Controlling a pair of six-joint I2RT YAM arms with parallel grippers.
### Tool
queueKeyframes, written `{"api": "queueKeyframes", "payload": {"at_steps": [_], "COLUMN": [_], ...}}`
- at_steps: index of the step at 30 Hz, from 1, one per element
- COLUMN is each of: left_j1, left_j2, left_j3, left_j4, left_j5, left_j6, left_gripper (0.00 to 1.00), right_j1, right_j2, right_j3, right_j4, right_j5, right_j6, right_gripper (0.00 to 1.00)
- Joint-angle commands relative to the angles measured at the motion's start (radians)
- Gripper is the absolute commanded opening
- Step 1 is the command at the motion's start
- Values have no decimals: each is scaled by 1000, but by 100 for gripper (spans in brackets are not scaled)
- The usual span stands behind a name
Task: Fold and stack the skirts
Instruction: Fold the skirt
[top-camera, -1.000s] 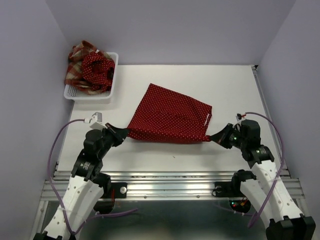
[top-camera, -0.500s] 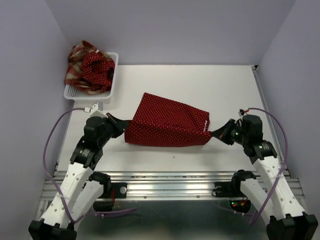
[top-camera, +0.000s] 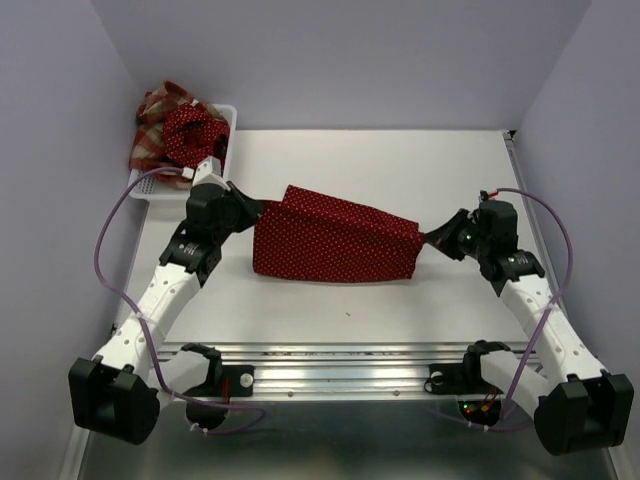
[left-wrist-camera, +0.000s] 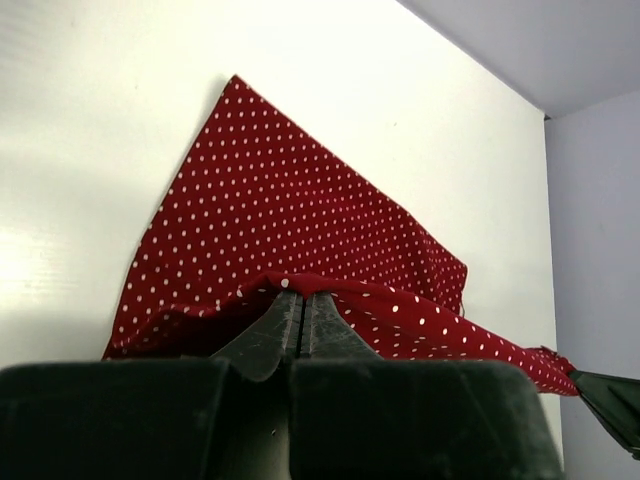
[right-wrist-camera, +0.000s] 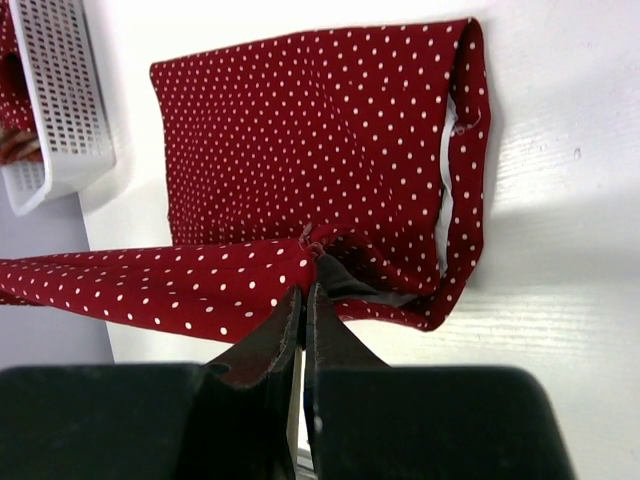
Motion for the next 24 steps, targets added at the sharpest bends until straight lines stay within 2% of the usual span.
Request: {"api": "queueKeyframes", "payload": {"at_steps": [1,8,24], "left_j1": [11,11,16], "left_j2": [62,276,675], "left_j3": [95,219,503], "left_j4": [134,156,90], "left_j5": [-98,-92,-87], "left_j6": [66,110,190], "left_gripper": [0,0,0], "right_j1": [-12,-12,-12], "right_j2": [45,140,445], "right_j3": [56,99,166], "right_j4": [77,125,255], "right_j5": [108,167,152], "right_j6": [-4,-7,-11], "right_gripper": [1,1,1]}}
